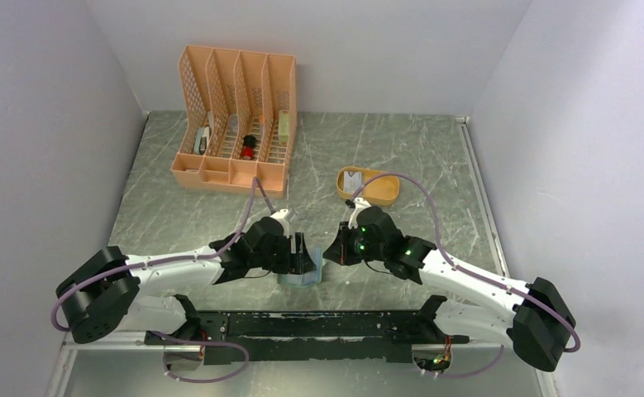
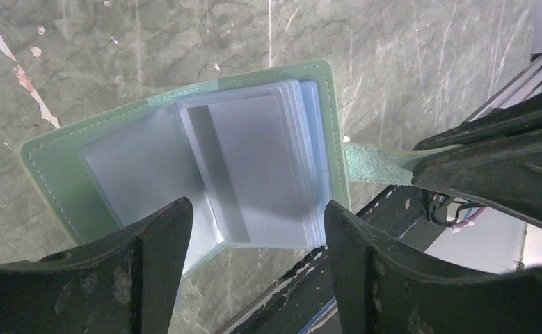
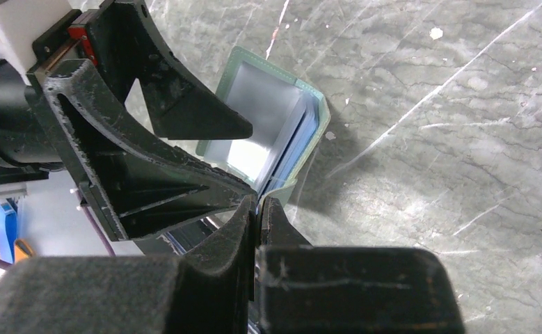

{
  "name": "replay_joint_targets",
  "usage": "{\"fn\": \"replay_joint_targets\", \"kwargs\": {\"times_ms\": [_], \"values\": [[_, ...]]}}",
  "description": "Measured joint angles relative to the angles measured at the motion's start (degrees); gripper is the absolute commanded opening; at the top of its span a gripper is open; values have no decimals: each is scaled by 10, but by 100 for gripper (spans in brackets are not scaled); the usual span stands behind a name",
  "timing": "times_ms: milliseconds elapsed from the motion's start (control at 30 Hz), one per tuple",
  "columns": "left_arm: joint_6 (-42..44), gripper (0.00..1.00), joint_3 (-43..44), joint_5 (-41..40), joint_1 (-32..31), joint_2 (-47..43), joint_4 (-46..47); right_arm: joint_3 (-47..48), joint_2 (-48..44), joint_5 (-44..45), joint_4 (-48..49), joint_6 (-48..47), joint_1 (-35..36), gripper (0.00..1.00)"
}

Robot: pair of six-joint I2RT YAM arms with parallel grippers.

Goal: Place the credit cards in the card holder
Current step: Open the card holder at the center of the board.

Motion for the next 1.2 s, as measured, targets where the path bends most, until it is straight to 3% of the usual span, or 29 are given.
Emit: {"fn": "replay_joint_targets", "kwargs": {"times_ms": [467,967,1200], "values": [[19,73,21,-2,0,37,-3,0,0,-7,5,0,0,0],[31,46,35,-23,-1,34,-26,0,-15,-8,3,0,0,0],[33,27,35,-26,-1,17,-34,0,-20,-4,-2,0,0,0]]}}
